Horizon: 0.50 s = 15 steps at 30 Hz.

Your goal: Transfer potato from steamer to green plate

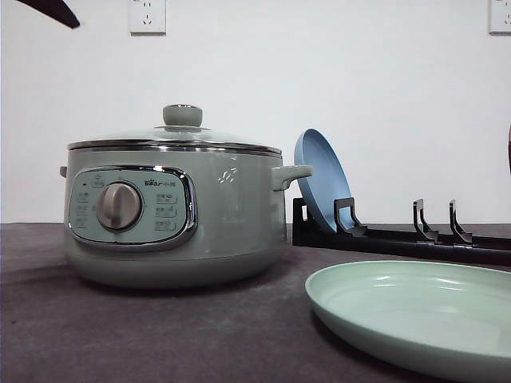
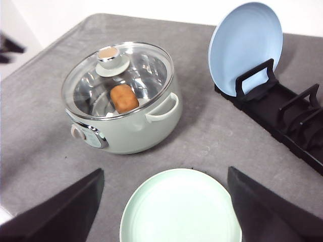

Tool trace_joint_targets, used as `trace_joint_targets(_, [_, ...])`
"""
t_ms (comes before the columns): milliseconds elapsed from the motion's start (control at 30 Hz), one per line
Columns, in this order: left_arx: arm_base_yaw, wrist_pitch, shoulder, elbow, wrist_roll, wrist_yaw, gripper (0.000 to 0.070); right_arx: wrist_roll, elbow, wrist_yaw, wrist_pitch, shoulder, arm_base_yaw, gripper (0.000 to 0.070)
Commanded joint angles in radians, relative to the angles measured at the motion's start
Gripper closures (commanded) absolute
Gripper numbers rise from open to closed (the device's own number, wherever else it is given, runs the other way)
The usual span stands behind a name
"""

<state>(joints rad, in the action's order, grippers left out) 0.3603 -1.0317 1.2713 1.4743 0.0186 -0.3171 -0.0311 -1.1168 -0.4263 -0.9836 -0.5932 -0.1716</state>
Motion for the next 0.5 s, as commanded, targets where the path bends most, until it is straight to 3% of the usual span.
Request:
trace_joint_targets(0, [0.011,-0.023,0.063,0.079,0.005,0.058,0.0024,-0.01,-0.009,-0.003,0.003,0.001,-0.003,0.0209])
trace_joint_targets(267, [0.046,-0.117,0.306,0.323,0.005,0.209,0.0024,-0.01,-0.009,-0.003,0.003,0.002,-0.003,0.0209])
trace_joint_targets(467, [0.08,-0.12,0.439,0.437,0.004,0.223,0.0025,-0.01,-0.009,-0.003,0.002,0.002,-0.003,0.0209])
